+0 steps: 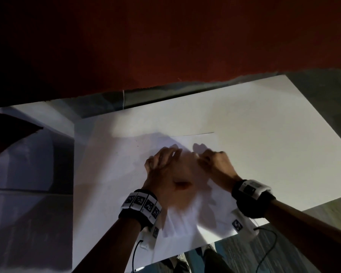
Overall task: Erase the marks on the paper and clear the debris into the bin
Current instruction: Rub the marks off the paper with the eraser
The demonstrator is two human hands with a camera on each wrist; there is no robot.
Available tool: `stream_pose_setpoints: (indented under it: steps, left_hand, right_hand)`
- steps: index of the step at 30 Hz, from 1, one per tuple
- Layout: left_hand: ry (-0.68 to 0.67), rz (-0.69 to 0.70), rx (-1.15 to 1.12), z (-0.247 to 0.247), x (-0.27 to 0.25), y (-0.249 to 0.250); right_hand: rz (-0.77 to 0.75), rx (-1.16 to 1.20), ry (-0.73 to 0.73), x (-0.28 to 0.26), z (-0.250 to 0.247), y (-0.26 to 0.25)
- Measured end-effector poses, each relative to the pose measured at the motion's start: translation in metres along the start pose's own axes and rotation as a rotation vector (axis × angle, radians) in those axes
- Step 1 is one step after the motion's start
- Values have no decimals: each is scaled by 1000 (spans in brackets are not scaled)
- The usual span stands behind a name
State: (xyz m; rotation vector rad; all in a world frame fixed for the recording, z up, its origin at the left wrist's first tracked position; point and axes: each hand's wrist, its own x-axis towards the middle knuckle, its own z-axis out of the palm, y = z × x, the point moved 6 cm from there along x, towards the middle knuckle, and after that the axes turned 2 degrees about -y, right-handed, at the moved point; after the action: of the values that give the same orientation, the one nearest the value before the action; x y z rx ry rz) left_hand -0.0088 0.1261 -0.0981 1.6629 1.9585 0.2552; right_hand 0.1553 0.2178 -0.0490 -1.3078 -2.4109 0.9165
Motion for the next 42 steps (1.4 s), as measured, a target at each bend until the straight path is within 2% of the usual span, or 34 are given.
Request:
stream_pose_setpoints:
  steps: [2, 3, 4, 7, 8, 10, 11, 12, 15, 16, 18, 19, 22, 26, 29, 32, 35, 37, 40, 42]
  left_hand:
    - [-15, -1, -24, 2, 0, -3]
    - [-20, 0, -18, 1, 0, -2]
    - [-21, -3, -2, -1, 0, 1]
    - [-1, -17, 31, -5, -1, 6]
    - [7, -16, 29, -5, -2, 5]
    - [1, -9, 23, -3, -1, 3]
    - [-9, -8, 21, -2, 0, 1]
    - [-12, -3, 22, -3, 1, 3]
    - [23, 8, 25, -6, -1, 7]
    - [24, 6, 21, -5, -2, 6]
    - [12, 9, 25, -5, -3, 7]
    - [7, 6, 38, -5, -2, 7]
    - [4, -4, 59, -5, -2, 7]
    - [-2, -15, 53, -2, 0, 2]
    - [-22, -40, 118, -6, 1, 8]
    - [4, -26, 144, -17, 5, 28]
    - [-77, -70, 108, -12, 10, 31]
    - [-68, -61, 119, -4, 11, 29]
    - [-46, -51, 125, 2, 8, 29]
    - [-18, -42, 170, 2, 7, 30]
  right_hand:
    - [-138, -20, -132, -20, 24, -16]
    - [-187, -28, -154, -22, 27, -17]
    - [-157, -32, -163, -16, 22, -8]
    - [-5, 20, 46, 2, -2, 10]
    - [4, 37, 17, -1, 1, 5]
    - [-142, -17, -119, -18, 25, -16]
    - [-198, -35, -143, -23, 28, -18]
    - [-159, -20, -141, -19, 22, -13]
    - [14, 35, 49, -3, 3, 5]
    - [5, 19, 15, -6, 7, 0]
    - [-156, -28, -73, -20, 20, -19]
    - [-185, -29, -89, -21, 18, -20]
    - [-28, 32, -4, -9, 5, -2]
    - [-107, -48, -82, -17, 18, -8]
    - [6, 36, 21, -7, 0, 4]
    - [38, 64, -27, -10, 3, 3]
    - [100, 69, -43, -7, 4, 6]
    - [80, 68, -53, -2, 0, 8]
    - [54, 71, 46, 1, -8, 12]
    - [44, 103, -7, -7, 1, 8]
